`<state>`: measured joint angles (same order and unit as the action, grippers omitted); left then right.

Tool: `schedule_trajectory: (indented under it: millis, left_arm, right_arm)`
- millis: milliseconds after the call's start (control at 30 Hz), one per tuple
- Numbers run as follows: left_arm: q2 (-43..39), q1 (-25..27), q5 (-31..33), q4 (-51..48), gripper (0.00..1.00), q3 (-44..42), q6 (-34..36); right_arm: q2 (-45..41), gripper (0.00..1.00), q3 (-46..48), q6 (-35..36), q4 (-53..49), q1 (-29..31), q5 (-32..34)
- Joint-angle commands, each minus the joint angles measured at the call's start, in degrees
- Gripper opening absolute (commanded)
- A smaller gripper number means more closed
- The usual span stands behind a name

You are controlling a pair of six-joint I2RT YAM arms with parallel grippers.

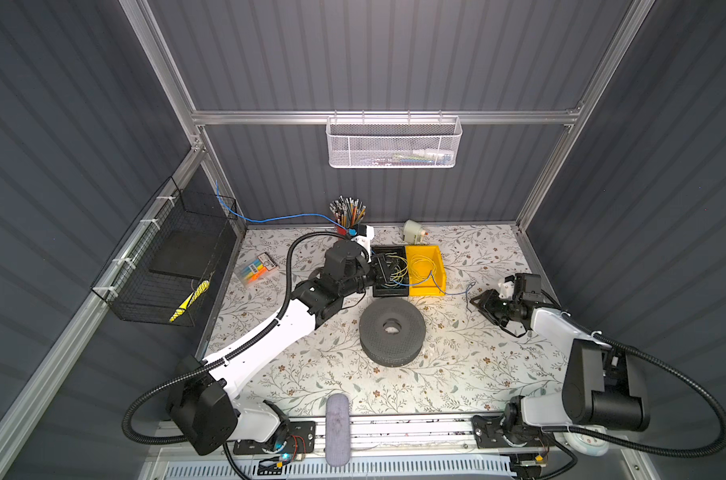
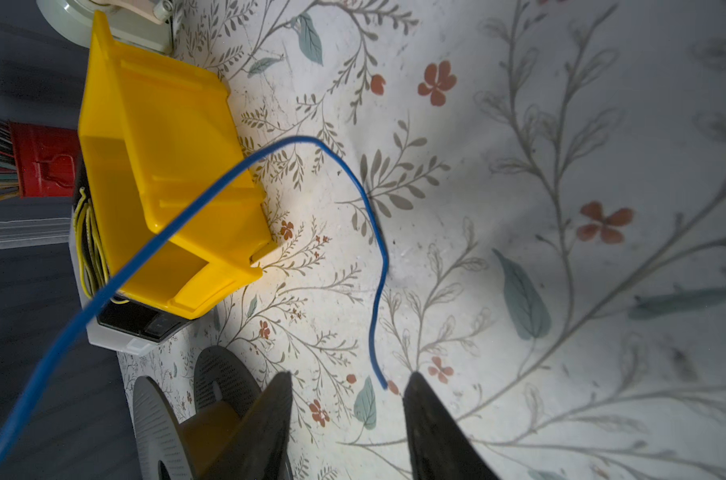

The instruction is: Wrap the cables

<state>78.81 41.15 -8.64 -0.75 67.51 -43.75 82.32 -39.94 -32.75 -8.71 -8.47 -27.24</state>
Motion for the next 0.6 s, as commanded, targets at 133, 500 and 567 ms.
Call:
schedule_trajectory:
  millis: [133, 500, 567]
  left_arm:
    - [-1.9, -0.5, -0.2, 1.0, 0.00, -1.8, -0.6]
    - [-2.4, -0.6, 0.3, 1.1, 0.00, -2.3, -0.6]
    - [-2.7, -0.7, 0.5, 1.0, 0.00, -2.3, -0.4]
  right_arm:
    - [5.9, 0.40, -0.7, -0.8, 3.3, 0.3, -3.7]
    - [8.4, 0.29, -0.6, -0.3, 2.7, 1.3, -5.4]
    - [8.5, 0.28, -0.2, -0.3, 2.9, 1.5, -5.5]
